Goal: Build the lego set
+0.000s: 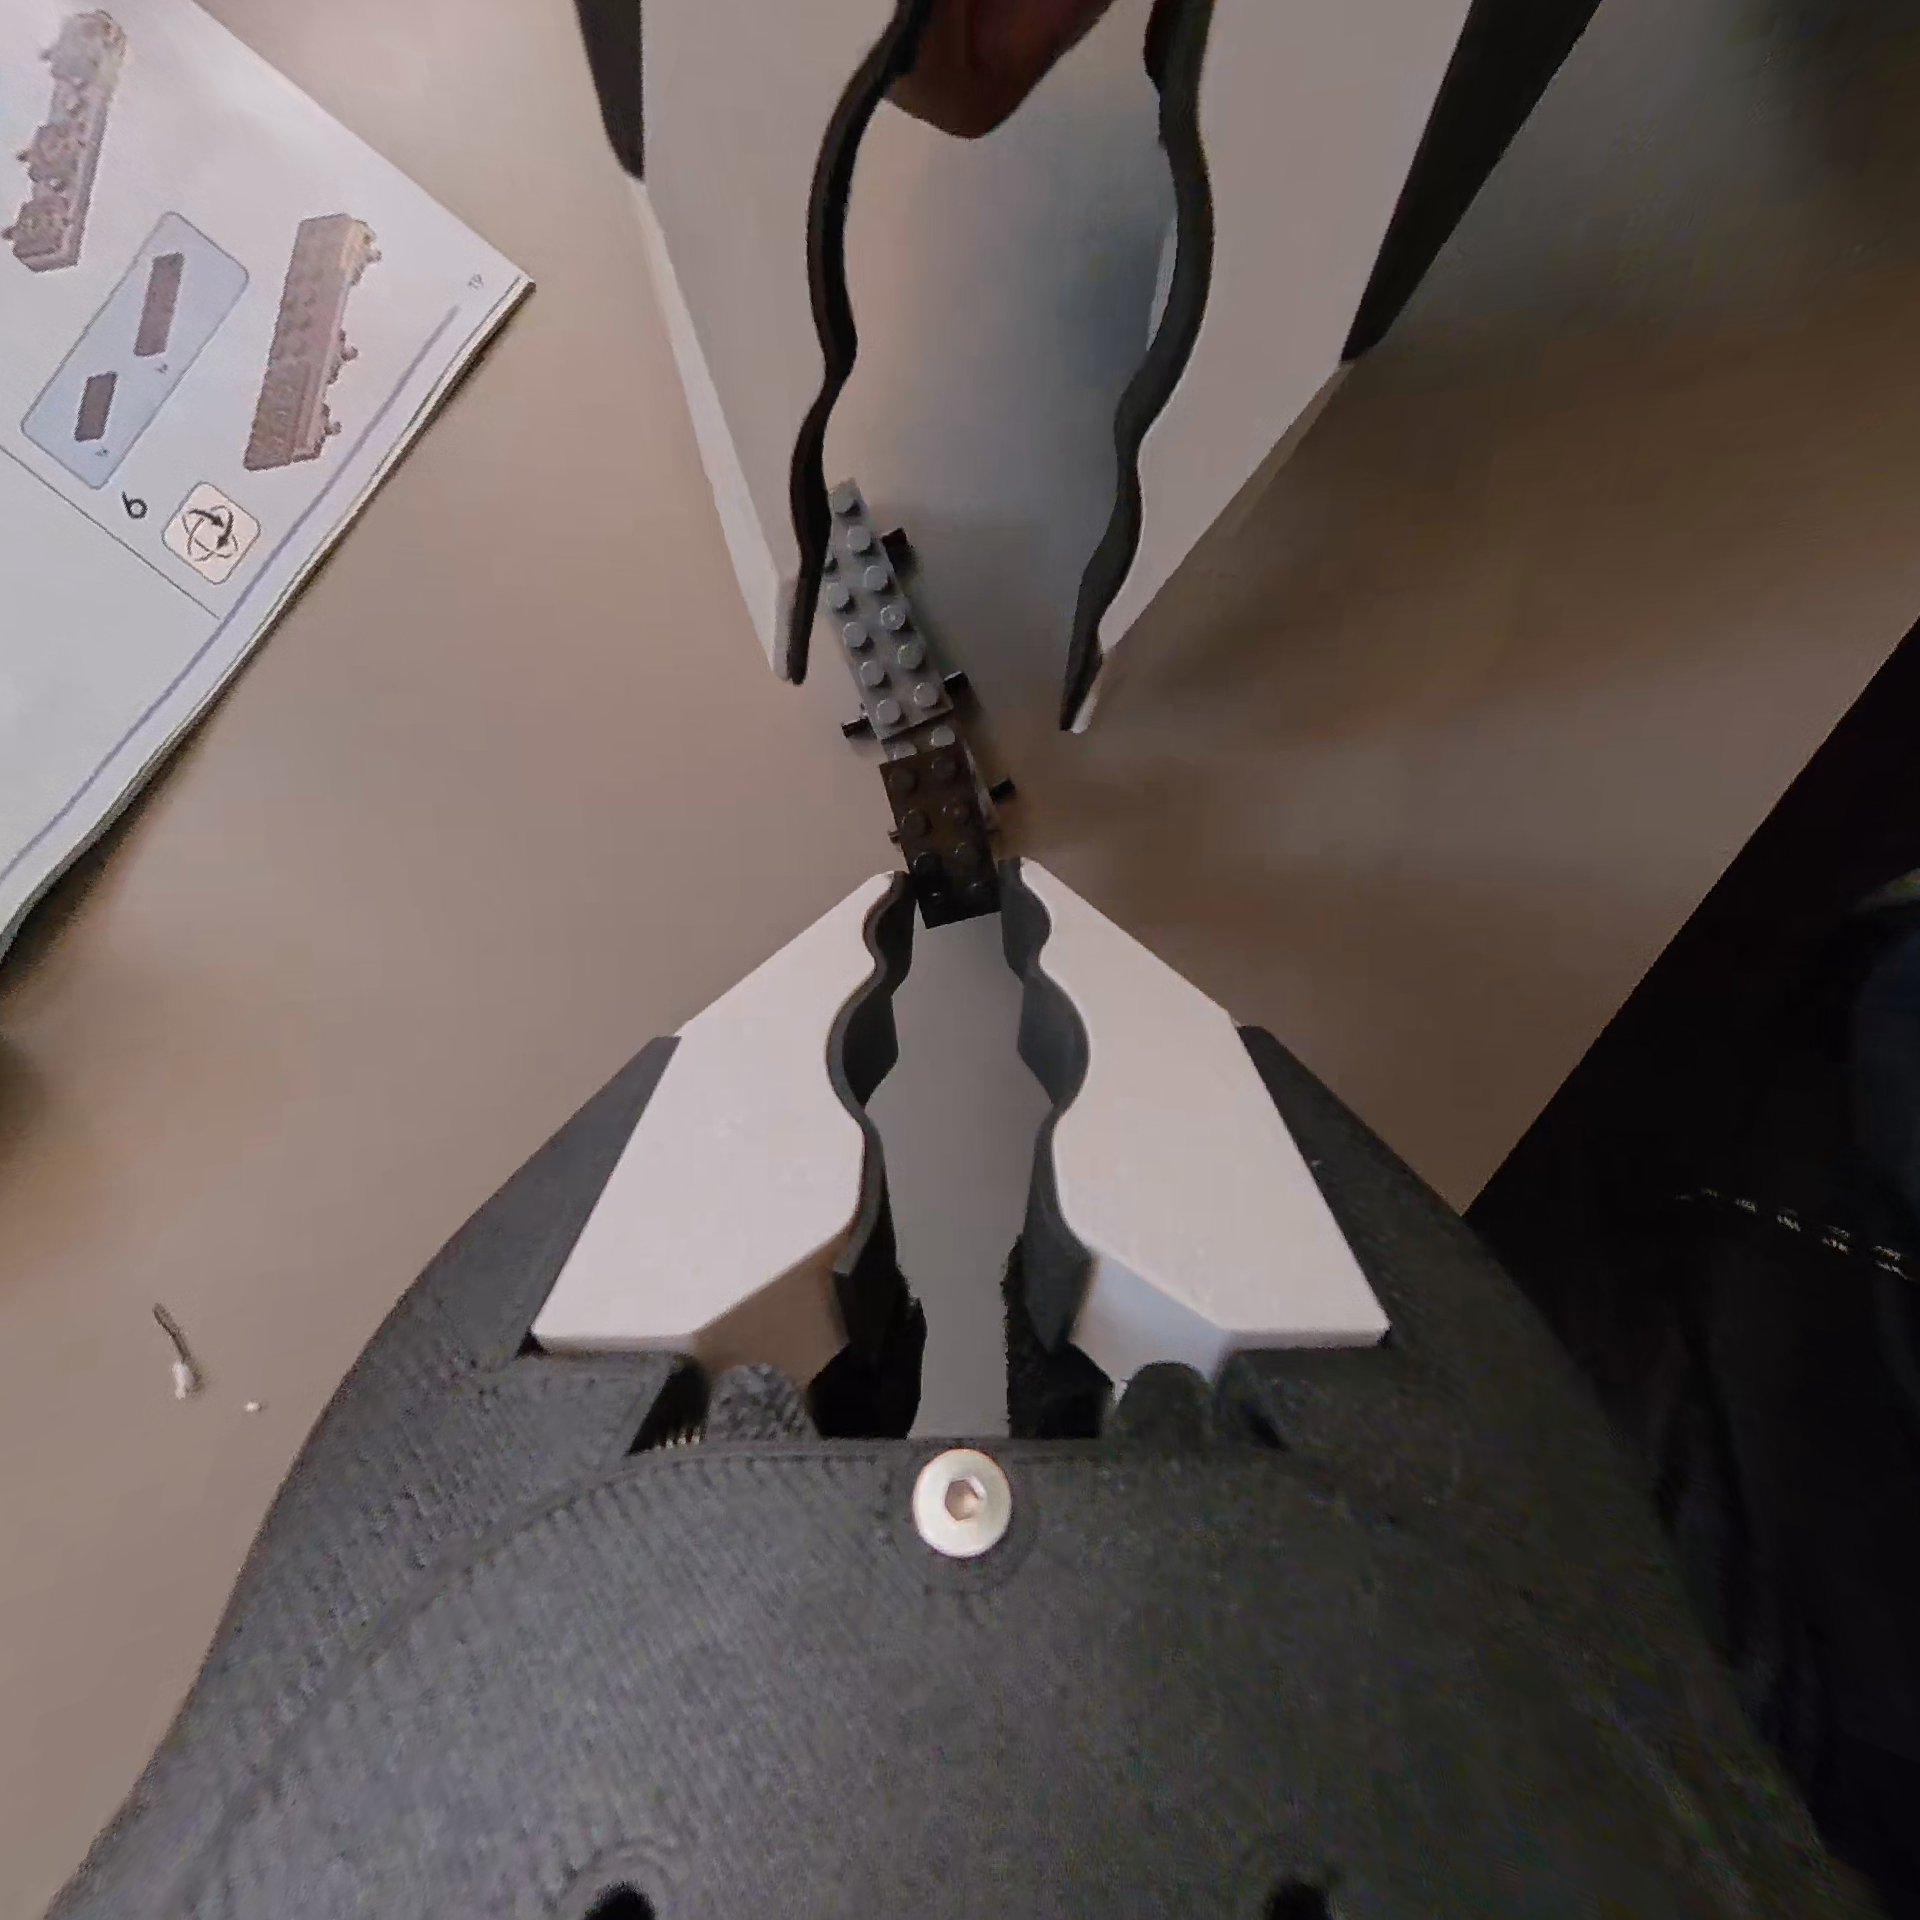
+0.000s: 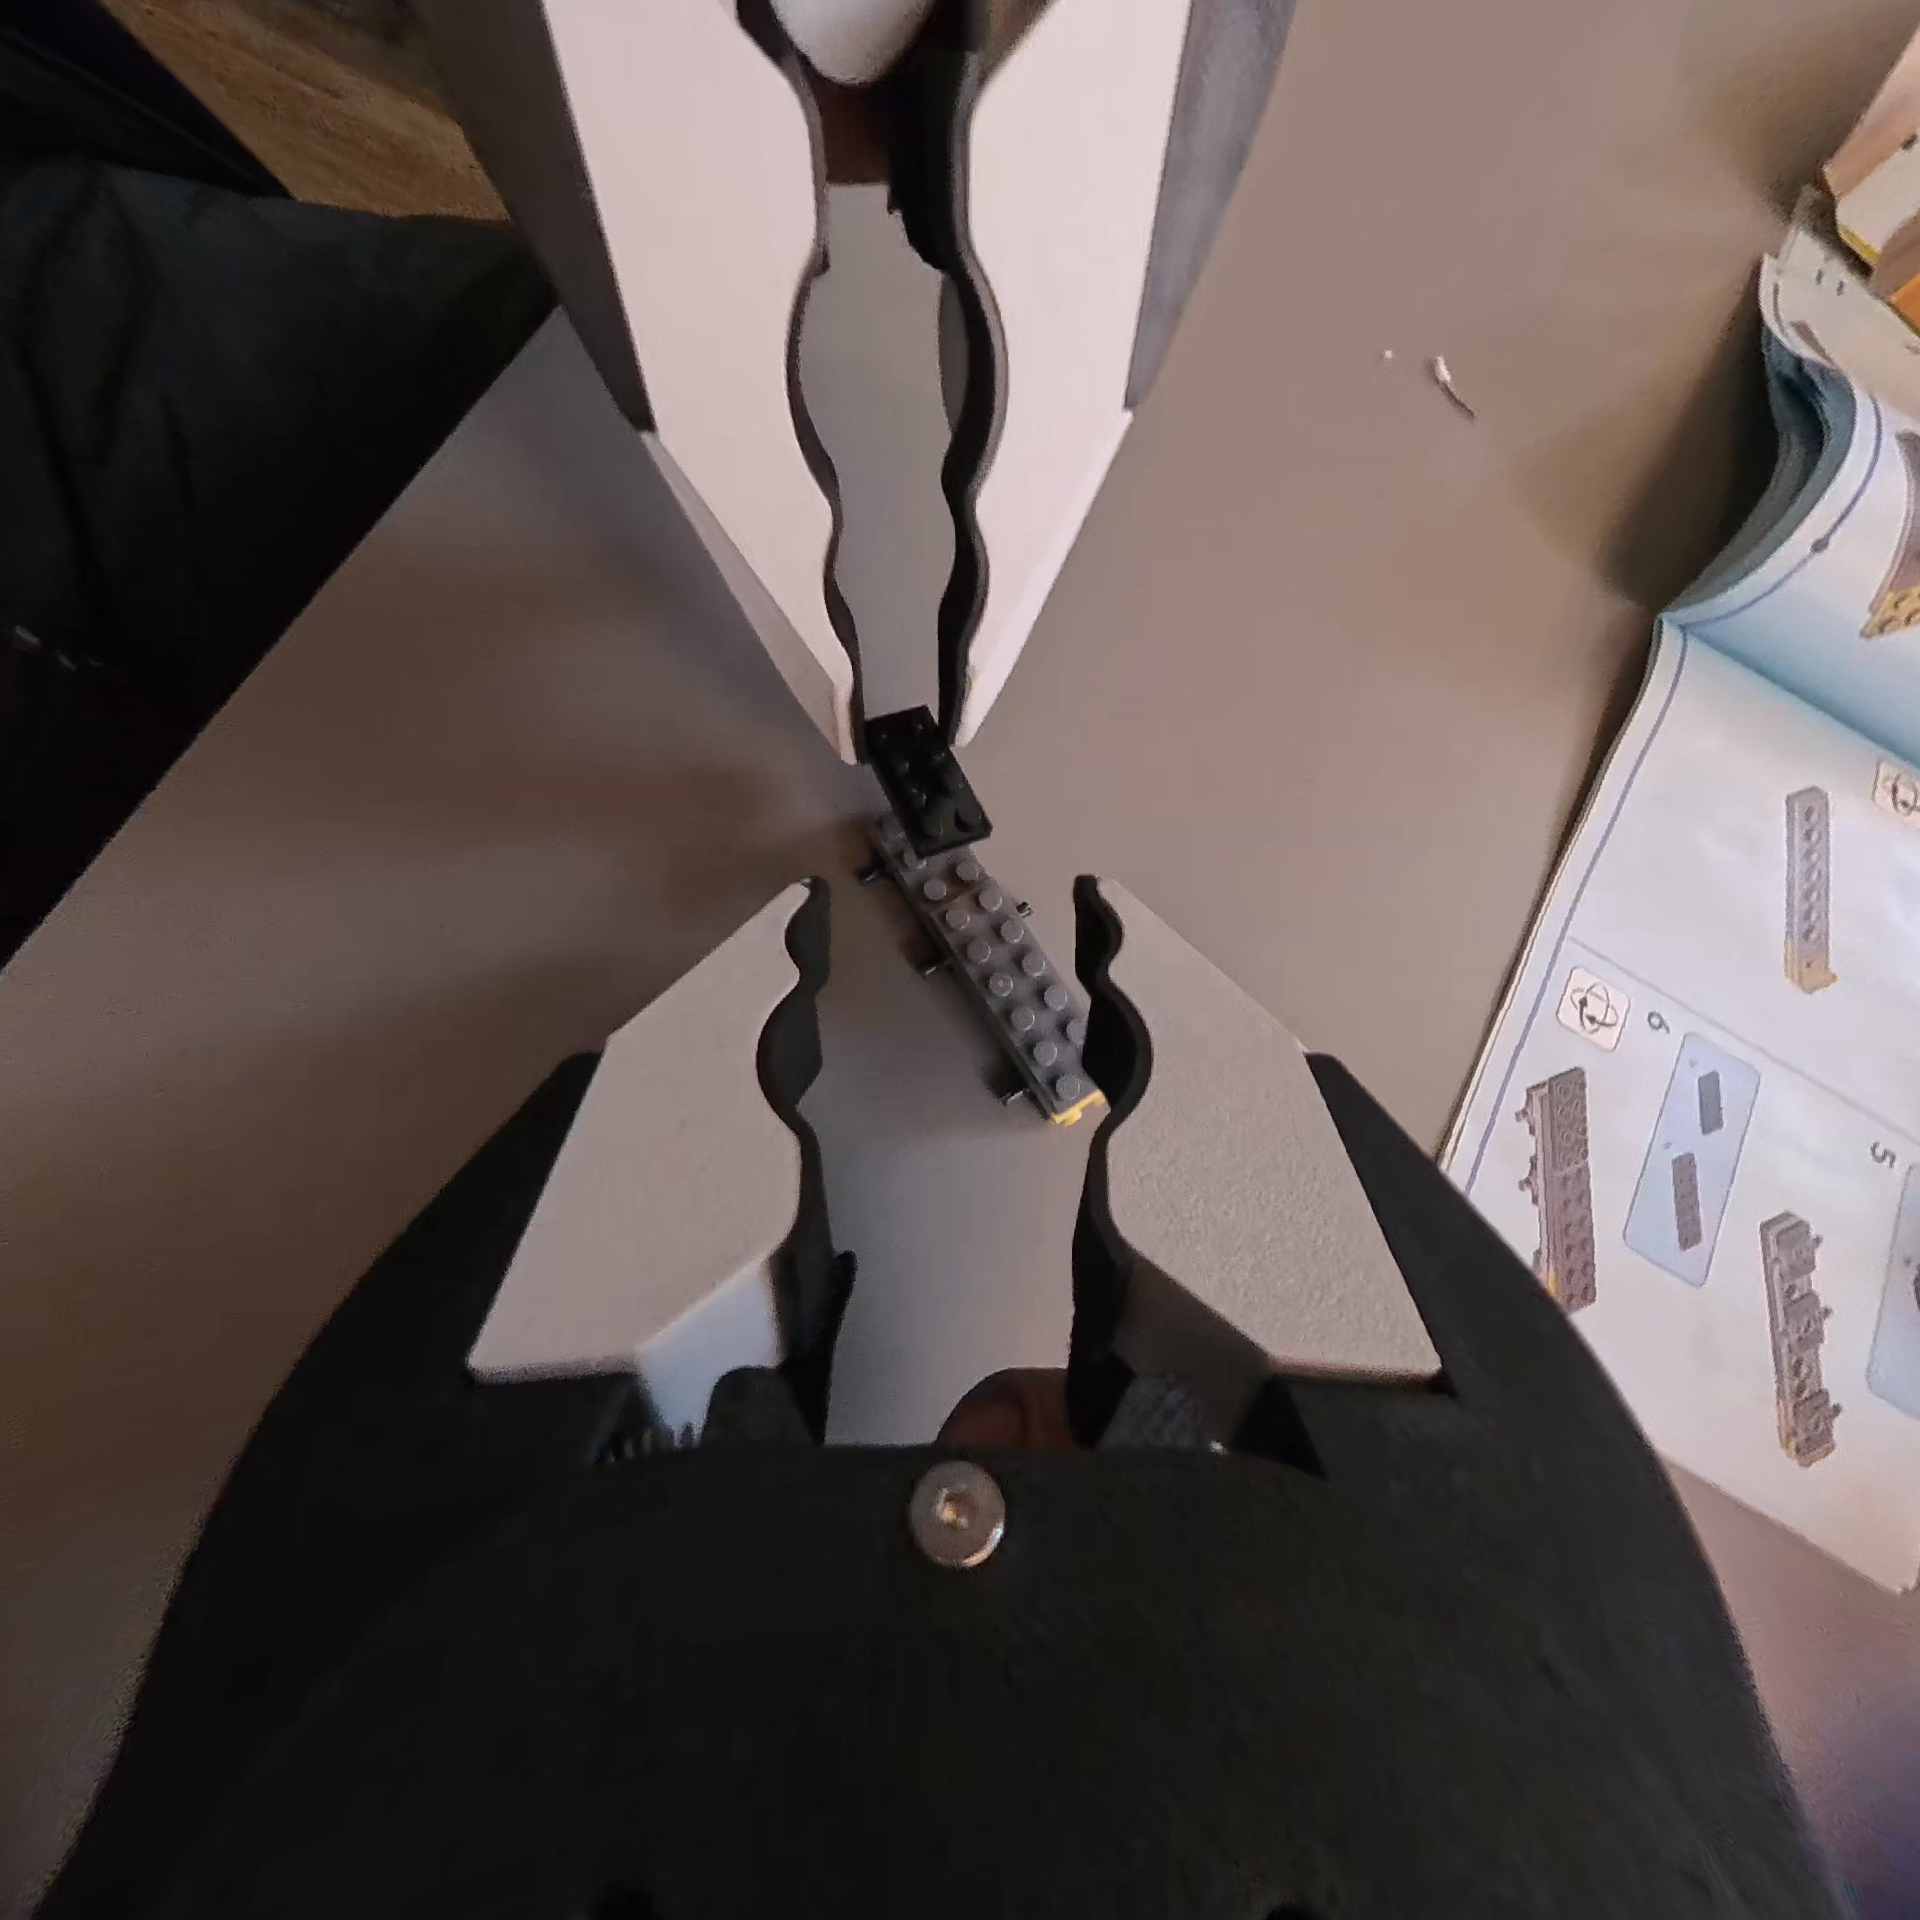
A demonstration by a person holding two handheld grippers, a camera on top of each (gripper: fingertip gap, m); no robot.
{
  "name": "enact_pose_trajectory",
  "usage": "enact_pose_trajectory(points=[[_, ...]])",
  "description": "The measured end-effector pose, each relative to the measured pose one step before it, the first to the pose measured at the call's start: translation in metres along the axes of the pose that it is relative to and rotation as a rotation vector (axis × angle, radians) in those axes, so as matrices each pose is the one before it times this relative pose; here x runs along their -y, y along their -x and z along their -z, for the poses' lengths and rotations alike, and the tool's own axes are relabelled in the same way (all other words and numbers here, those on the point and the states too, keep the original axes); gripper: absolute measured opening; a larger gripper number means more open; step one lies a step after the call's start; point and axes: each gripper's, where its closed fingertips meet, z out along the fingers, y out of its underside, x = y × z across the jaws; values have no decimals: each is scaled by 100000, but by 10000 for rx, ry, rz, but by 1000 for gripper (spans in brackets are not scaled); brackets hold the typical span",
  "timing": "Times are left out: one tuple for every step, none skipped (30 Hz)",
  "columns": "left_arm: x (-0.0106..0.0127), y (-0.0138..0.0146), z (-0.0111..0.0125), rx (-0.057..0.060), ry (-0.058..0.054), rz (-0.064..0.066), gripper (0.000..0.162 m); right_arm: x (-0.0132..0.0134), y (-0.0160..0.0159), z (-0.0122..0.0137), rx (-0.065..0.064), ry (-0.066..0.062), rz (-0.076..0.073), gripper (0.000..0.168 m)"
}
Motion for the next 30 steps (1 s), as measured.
enact_pose_trajectory(points=[[-19,-40,-108,-14,112,-42,17,110,67,-46,108,-8,136,48],[-19,-53,-116,-15,105,-33,17,73,18,-72,91,12,124,47],[-30,-50,-117,-4,89,-18,17,54,18,-107,93,28,122,47],[-22,-11,-108,7,77,3,17,28,34,-123,93,33,120,45],[-10,-13,-89,13,63,11,17,11,21,-127,87,43,115,44],[-1,-5,-59,10,45,10,17,-16,9,-114,72,43,102,43],[47,-16,-37,10,24,4,17,-15,41,-123,93,34,88,42],[78,-22,-30,2,9,-3,17,4,46,-92,89,25,79,41],[78,-33,-30,-3,14,12,17,-12,26,-78,74,24,69,39],[77,-2,-30,6,20,13,17,6,26,-76,73,17,64,38],[86,8,-35,12,18,1,17,15,14,-42,63,13,49,36],[75,-1,-28,9,21,-2,17,-7,-36,-26,35,15,37,34],[70,20,-26,12,26,15,17,1,-40,-18,34,10,29,34],[45,30,-24,18,34,34,17,8,-32,-8,34,7,26,32],[20,20,-22,21,37,17,17,-31,-26,-20,32,19,19,32],[-4,3,-20,15,36,2,17,-53,9,-36,50,38,15,31],[3,-8,-13,10,26,31,17,-69,-18,-48,26,42,28,31],[-6,-6,3,10,23,42,17,-50,-1,-60,32,38,32,30],[-15,-2,8,15,24,19,17,-51,-34,-50,15,41,24,28],[-33,-11,-5,18,32,5,17,-28,10,-65,40,34,28,27],[-74,-18,16,18,57,6,17,3,19,-53,37,16,28,26],[-100,2,-4,33,65,-13,17,14,24,-49,46,11,17,25],[-44,-6,1,29,34,-7,17,-13,7,-62,41,26,10,23],[-4,11,13,22,9,18,17,-45,-7,-56,32,45,14,22],[-3,43,12,27,8,33,17,-23,11,-51,31,28,8,21],[-1,37,0,17,14,38,17,8,22,-40,31,10,11,20],[4,24,-13,8,11,28,17,-12,22,-49,22,13,9,19],[15,-16,-6,2,6,1,17,-46,25,-52,21,23,-2,19],[3,-18,0,5,13,-12,17,-69,4,-52,11,33,-11,19],[1,-25,-9,2,26,-3,17,-55,16,-31,14,22,-11,19]])
